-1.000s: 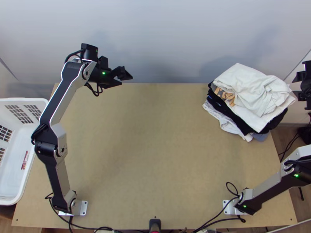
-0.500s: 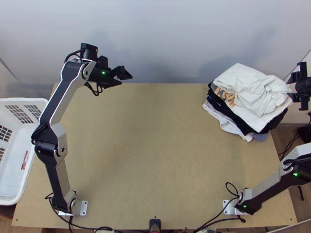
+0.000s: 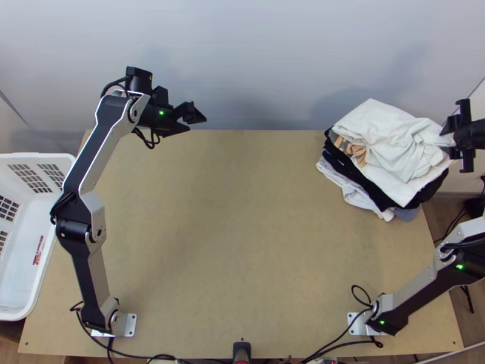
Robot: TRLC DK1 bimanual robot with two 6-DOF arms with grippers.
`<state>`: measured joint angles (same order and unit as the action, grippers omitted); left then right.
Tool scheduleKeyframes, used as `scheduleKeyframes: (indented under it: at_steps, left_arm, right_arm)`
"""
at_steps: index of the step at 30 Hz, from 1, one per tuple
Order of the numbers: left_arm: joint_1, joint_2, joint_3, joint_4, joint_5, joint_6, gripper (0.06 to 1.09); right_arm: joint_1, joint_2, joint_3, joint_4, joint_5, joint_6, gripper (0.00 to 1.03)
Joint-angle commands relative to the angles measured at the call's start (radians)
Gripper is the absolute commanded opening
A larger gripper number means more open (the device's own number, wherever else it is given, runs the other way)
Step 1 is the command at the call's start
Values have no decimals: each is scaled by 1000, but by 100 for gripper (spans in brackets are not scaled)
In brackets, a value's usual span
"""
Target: Fold the t-shirt
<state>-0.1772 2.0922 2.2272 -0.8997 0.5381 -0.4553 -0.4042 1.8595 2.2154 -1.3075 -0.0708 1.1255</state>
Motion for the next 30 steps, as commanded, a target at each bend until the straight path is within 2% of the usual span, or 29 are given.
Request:
scheduleKeyframes:
  at_steps: [1,14,24,25,26,29,30]
  left_arm:
    - [4,8,5,1,0,0,105]
    - [-1,17,5,2,0,-2,105]
    - [-2,17,5,1,0,0,105]
    - [-2,17,5,-2,0,0,105]
    - [-2,15,5,-4,0,0,105]
    - [-2,12,5,-11,0,0,105]
    - [-1,12,5,-13,0,0,105]
  right_arm:
    - [-4,15,7,14,108,-10,4]
    - [-77,23,10,122,181,-16,3]
    - [-120,113,-5,312,178,-99,3]
    - [-120,116,-5,333,178,-124,8]
    - [-119,115,-5,349,174,-159,22]
    - [-114,96,-5,361,117,-233,84]
    - [-113,84,-10,360,94,-254,93]
